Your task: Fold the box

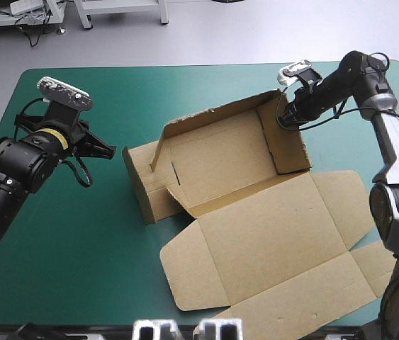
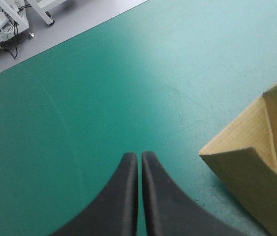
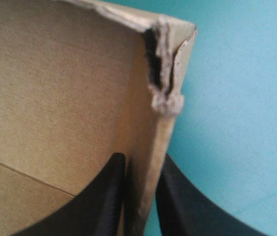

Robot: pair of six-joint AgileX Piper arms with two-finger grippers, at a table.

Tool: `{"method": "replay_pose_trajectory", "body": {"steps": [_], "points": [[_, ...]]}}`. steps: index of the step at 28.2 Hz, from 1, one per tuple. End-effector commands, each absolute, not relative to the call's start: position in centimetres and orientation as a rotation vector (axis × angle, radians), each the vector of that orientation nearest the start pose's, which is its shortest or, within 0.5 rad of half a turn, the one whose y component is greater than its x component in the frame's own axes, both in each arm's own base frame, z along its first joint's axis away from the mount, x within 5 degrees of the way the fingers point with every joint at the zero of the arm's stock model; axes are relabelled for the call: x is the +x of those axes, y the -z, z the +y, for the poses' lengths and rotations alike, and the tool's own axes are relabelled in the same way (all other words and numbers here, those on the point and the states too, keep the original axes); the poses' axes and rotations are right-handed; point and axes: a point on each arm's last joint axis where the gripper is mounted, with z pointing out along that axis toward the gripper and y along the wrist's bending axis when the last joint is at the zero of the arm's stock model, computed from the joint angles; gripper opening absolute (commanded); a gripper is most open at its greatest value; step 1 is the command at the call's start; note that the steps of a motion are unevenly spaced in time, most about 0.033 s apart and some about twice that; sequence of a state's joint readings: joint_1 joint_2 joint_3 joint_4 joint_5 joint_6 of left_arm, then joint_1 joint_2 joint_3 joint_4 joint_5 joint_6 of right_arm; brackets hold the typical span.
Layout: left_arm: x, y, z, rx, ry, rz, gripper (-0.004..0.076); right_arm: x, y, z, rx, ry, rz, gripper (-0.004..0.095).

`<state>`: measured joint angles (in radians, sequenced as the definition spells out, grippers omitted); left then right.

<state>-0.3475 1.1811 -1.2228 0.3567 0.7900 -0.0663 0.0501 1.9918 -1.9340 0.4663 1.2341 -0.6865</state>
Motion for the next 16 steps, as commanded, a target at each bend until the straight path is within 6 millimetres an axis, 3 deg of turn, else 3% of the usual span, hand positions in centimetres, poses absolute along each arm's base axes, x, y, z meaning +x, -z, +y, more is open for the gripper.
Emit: {"method": "replay_pose_trajectory", "body": {"steps": [1,5,11,16], "points": [[23.4,-42.2,-6.0,0.426,-0.186,2.034,0.0013,41.9,-36.7,6.1,-0.838,-0.438,2.348,0.0499],[23.4,-42.0,-5.9,0.428,-0.200,2.046,0.0013,41.5,-38.9,5.8,-0.654,-0.438,2.371,0.0681],[23.5,-41.4,-3.7,0.302,-0.247,2.151,0.0013,41.4,-39.1,5.7,-0.666,-0.412,2.369,0.0667],[23.2,-41.2,-2.4,0.254,-0.249,2.208,0.0013,42.4,-37.2,5.8,-0.677,-0.399,2.420,0.0665]]}}
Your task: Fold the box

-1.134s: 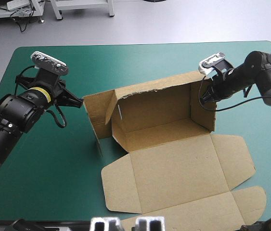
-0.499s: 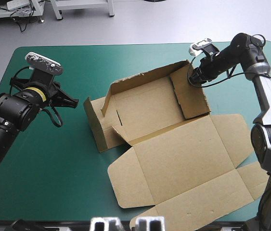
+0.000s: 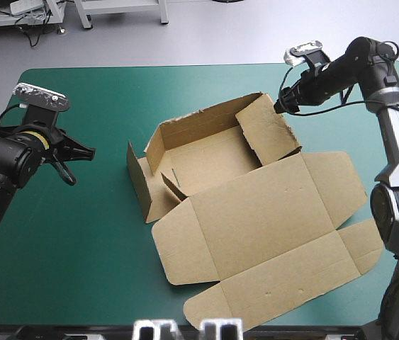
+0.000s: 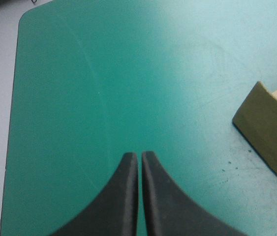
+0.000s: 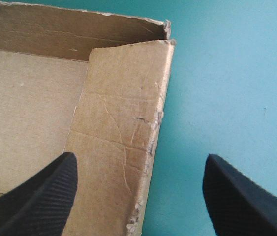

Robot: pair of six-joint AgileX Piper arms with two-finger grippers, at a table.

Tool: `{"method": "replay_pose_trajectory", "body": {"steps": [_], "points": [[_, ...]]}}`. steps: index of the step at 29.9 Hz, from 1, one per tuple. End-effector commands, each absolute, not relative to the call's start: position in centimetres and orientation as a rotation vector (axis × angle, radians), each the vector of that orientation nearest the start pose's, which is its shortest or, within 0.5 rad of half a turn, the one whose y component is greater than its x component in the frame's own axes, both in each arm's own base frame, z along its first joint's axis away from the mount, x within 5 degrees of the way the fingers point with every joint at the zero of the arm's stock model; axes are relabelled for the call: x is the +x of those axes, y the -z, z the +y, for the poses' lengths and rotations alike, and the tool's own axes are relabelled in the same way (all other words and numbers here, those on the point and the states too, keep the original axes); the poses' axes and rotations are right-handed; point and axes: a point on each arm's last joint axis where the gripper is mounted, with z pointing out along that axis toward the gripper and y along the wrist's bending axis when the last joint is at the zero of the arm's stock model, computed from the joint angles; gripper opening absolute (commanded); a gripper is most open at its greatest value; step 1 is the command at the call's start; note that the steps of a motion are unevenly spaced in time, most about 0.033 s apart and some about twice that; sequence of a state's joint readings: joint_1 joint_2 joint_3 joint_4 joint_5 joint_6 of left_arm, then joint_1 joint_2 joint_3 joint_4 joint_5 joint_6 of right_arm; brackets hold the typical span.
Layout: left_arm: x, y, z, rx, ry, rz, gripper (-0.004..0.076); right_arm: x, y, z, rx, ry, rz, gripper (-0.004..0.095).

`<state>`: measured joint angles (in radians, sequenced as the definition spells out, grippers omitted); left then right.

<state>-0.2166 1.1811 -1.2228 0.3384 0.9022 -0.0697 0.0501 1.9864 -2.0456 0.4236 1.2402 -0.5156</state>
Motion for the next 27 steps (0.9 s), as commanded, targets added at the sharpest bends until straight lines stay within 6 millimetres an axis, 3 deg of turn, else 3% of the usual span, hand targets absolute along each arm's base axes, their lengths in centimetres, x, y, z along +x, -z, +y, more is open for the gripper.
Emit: {"method": "replay_pose_trajectory", "body": {"steps": [1,5,10,16,20,23,27], "points": [[23.1,-41.2,-2.4,0.250,-0.246,2.216,0.0013,42.6,-36.6,5.9,-0.678,-0.400,2.435,0.0665],[22.7,-41.1,-2.2,0.247,-0.260,2.238,0.0013,43.5,-34.2,7.7,-0.737,-0.409,2.485,0.0652],[22.5,-40.6,-2.0,0.253,-0.287,2.259,0.0013,44.4,-30.8,9.8,-0.850,-0.294,2.566,0.0583],[22.3,-39.9,-2.0,0.259,-0.287,2.279,0.0013,45.0,-29.2,10.5,-0.858,-0.338,2.593,0.0472],[22.5,-40.2,-2.1,0.255,-0.272,2.239,0.0012,45.0,-29.0,10.1,-0.876,-0.281,2.602,0.0273],[22.8,-40.5,-2.3,0.248,-0.241,2.193,0.0012,45.1,-29.0,10.0,-0.881,-0.269,2.603,0.0006],[22.8,-40.5,-2.5,0.249,-0.217,2.194,0.0012,44.7,-29.8,10.3,-0.863,-0.328,2.578,-0.0024]]}}
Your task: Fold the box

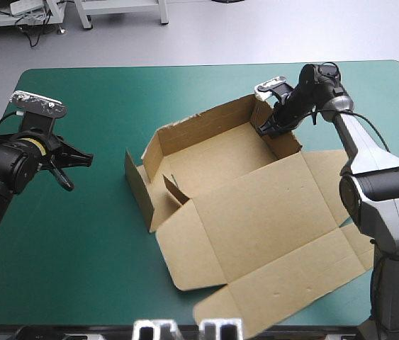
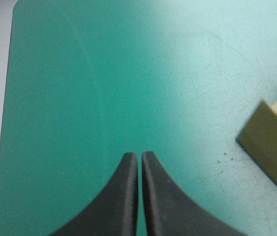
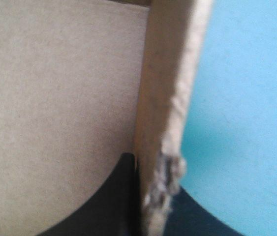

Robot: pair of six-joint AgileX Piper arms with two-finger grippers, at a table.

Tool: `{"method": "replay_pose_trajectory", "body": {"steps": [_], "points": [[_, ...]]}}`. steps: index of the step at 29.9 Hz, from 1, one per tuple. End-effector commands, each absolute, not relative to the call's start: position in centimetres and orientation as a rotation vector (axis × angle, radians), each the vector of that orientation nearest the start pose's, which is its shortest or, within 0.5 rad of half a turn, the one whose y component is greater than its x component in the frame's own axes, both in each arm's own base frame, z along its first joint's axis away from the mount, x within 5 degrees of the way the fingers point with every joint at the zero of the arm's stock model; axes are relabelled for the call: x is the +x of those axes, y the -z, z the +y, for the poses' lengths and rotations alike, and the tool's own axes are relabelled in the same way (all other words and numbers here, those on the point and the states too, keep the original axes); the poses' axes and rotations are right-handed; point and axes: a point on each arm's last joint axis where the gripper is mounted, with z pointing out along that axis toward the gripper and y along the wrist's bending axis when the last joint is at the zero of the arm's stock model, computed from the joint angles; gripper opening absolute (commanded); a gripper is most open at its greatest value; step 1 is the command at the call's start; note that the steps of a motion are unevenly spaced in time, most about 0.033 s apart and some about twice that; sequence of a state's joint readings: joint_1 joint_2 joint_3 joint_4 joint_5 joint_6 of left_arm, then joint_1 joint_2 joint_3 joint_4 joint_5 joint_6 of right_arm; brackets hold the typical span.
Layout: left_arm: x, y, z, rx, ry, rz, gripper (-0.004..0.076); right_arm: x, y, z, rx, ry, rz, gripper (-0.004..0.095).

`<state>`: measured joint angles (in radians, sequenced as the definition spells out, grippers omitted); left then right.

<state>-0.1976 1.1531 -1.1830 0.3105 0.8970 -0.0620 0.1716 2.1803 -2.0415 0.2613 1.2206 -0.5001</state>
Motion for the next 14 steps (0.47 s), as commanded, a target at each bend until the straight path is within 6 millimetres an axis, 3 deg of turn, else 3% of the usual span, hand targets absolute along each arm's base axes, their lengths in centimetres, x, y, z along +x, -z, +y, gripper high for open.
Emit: {"method": "replay_pose_trajectory", "body": {"steps": [1,5,9,14], "points": [[22.8,-40.5,-2.5,0.250,-0.214,2.192,0.0012,44.5,-30.6,10.2,-0.848,-0.357,2.559,-0.0024],[23.0,-40.8,-2.3,0.258,-0.251,2.151,0.0012,43.1,-34.6,9.3,-0.796,-0.427,2.455,-0.0025],[23.4,-41.1,-0.8,0.153,-0.214,2.115,0.0012,40.5,-40.3,6.0,-0.685,-0.429,2.330,-0.0025],[24.1,-40.7,1.1,0.131,-0.114,2.121,0.0012,37.0,-45.7,2.4,-0.573,-0.524,2.149,-0.0025]]}}
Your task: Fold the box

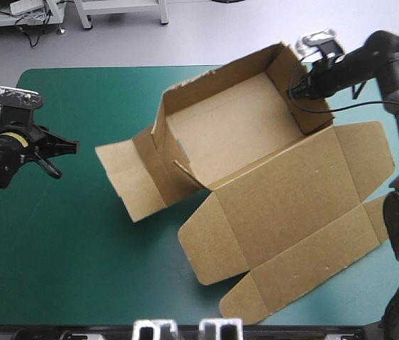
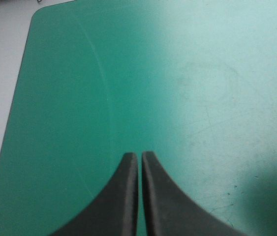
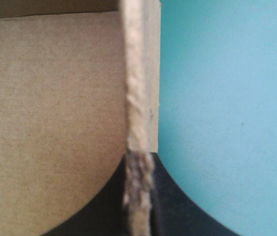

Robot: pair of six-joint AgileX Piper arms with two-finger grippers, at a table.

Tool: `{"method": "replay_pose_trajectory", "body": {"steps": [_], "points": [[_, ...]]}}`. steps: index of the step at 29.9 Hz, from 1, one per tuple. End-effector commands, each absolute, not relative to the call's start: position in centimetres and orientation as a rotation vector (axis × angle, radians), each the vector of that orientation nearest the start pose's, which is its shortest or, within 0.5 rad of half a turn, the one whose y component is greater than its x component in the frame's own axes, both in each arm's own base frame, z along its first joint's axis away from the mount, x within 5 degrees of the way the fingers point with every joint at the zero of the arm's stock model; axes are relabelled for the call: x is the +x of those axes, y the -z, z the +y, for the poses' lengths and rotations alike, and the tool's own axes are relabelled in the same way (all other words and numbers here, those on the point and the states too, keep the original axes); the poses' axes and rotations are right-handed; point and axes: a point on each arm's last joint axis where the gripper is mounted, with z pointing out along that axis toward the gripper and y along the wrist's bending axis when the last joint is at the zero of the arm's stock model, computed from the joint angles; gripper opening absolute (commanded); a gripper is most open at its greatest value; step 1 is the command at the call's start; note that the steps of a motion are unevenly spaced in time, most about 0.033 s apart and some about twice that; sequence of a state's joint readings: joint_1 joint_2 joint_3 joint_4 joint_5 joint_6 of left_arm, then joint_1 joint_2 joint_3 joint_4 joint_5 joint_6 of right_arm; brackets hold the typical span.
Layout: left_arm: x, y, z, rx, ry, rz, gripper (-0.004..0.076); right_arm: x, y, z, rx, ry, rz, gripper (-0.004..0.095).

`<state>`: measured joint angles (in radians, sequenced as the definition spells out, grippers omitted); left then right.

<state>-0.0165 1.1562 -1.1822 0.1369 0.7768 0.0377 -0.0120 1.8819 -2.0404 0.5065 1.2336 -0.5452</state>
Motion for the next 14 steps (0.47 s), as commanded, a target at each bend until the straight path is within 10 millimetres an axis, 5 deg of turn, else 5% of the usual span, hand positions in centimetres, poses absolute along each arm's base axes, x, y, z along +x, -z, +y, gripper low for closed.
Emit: {"method": "replay_pose_trajectory", "body": {"steps": [1,6,14], "points": [[24.5,-40.4,1.5,0.142,-0.063,2.132,0.0012,36.3,-46.6,2.0,-0.559,-0.554,2.108,-0.0024],[26.7,-38.5,2.5,0.100,0.265,2.162,0.0012,34.3,-49.0,0.9,-0.523,-0.583,2.019,-0.0025],[29.4,-36.5,-1.0,0.430,0.985,1.987,0.0012,33.7,-49.9,1.6,-0.528,-0.677,1.955,-0.0024]]}}
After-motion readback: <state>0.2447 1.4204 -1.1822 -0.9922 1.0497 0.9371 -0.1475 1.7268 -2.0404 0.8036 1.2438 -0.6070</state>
